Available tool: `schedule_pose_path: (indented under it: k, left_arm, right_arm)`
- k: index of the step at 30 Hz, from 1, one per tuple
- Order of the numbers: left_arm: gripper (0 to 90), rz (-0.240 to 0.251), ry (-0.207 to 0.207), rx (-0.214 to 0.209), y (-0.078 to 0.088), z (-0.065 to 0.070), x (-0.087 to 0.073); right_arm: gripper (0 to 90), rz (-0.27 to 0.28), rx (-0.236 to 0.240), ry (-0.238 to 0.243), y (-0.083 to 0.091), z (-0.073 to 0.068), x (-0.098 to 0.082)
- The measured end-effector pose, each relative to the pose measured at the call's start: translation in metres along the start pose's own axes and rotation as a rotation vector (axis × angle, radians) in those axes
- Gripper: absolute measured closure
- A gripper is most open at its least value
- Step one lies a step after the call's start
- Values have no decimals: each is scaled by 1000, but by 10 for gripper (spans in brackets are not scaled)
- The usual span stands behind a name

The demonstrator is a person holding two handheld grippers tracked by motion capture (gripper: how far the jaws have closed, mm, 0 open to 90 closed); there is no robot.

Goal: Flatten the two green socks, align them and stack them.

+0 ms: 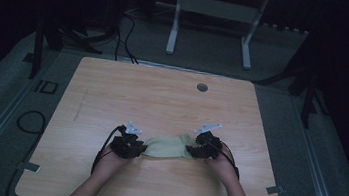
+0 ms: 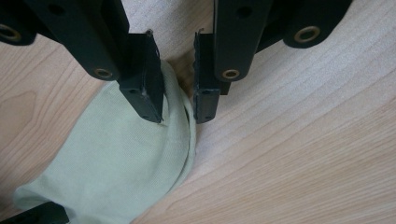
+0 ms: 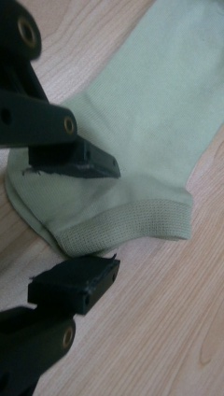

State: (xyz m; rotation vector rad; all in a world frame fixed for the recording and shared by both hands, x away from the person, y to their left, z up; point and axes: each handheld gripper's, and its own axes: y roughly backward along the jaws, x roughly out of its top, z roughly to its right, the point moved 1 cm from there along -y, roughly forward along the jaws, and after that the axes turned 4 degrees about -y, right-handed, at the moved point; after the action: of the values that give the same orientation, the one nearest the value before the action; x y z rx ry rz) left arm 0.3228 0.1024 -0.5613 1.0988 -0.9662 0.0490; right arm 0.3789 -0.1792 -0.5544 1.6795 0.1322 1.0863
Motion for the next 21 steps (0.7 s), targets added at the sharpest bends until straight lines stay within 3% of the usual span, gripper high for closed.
schedule_pose_path:
  k: [3, 5, 8, 10, 13, 14, 16, 18, 20, 21]
  left_arm:
    - [691, 13, 7, 6, 4, -1, 2]
    - [598, 31, 9, 13, 9, -1, 2]
    - [542, 70, 12, 15, 21, -1, 1]
    - [520, 91, 6, 4, 27, 0, 0]
    - [407, 119, 2, -14, 34, 0, -1]
    - [355, 128, 4, -18, 35, 0, -1]
    - [223, 120, 16, -3, 35, 1, -1]
    - [117, 135, 6, -17, 35, 1, -3]
    - [74, 142, 5, -12, 34, 1, -4]
    - [74, 169, 19, -11, 33, 0, -6]
  right_arm:
    - [447, 5, -16, 6, 4, -2, 3]
    - [458, 56, -7, -24, 18, -3, 4]
    - [453, 70, -19, -24, 28, -4, 0]
    - [408, 75, -6, -42, 33, -3, -4]
    - [300, 75, 10, -61, 39, -2, -9]
    - [288, 80, 15, -71, 40, -1, -10]
    - [170, 98, 45, -78, 45, -1, -12]
    - [153, 117, 65, -77, 50, -3, -14]
    - [139, 122, 64, -80, 51, -4, -15]
    - [132, 126, 71, -76, 53, -5, -15]
